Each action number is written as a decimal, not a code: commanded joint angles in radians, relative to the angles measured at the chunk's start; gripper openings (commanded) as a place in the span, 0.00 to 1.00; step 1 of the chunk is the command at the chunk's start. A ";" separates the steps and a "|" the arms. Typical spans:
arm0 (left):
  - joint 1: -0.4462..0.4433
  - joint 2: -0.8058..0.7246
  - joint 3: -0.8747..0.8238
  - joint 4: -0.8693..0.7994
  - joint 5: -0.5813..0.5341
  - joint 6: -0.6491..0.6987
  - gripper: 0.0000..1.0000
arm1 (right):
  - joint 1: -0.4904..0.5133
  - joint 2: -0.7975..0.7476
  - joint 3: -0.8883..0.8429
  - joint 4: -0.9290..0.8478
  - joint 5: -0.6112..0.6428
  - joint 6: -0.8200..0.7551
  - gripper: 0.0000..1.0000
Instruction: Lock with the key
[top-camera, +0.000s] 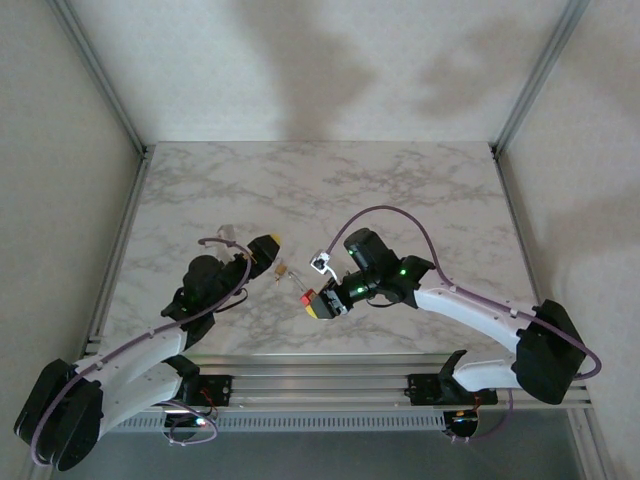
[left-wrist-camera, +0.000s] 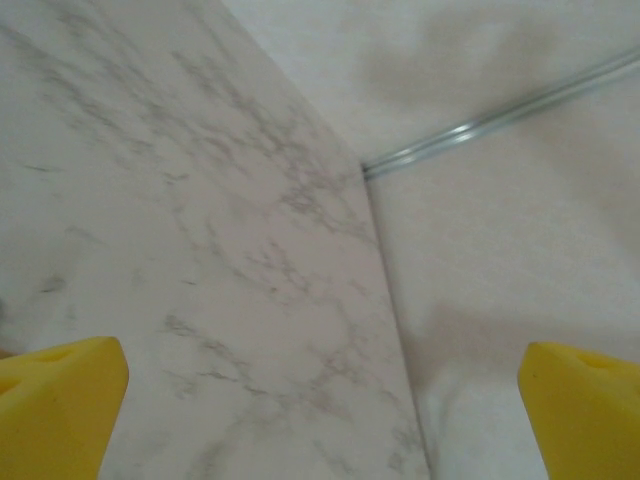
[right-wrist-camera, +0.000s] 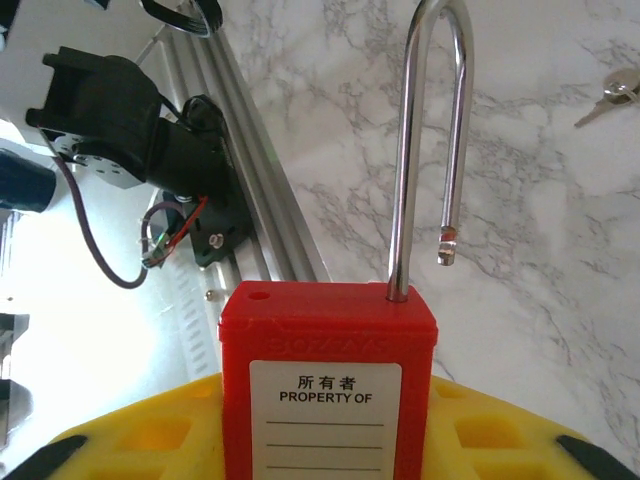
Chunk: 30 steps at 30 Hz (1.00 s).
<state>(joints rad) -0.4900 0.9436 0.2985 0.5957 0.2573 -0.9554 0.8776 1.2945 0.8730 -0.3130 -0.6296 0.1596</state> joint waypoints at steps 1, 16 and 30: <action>-0.016 0.004 -0.028 0.163 0.096 -0.041 1.00 | 0.001 -0.011 0.022 0.028 -0.052 0.009 0.00; -0.123 0.125 0.023 0.248 0.190 -0.014 1.00 | 0.002 0.037 0.064 0.061 -0.091 0.029 0.00; -0.176 0.106 0.042 0.248 0.206 0.023 1.00 | 0.001 0.041 0.061 0.074 -0.063 0.027 0.00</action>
<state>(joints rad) -0.6334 1.0733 0.3031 0.8032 0.4194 -0.9688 0.8776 1.3354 0.9081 -0.2714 -0.6838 0.1787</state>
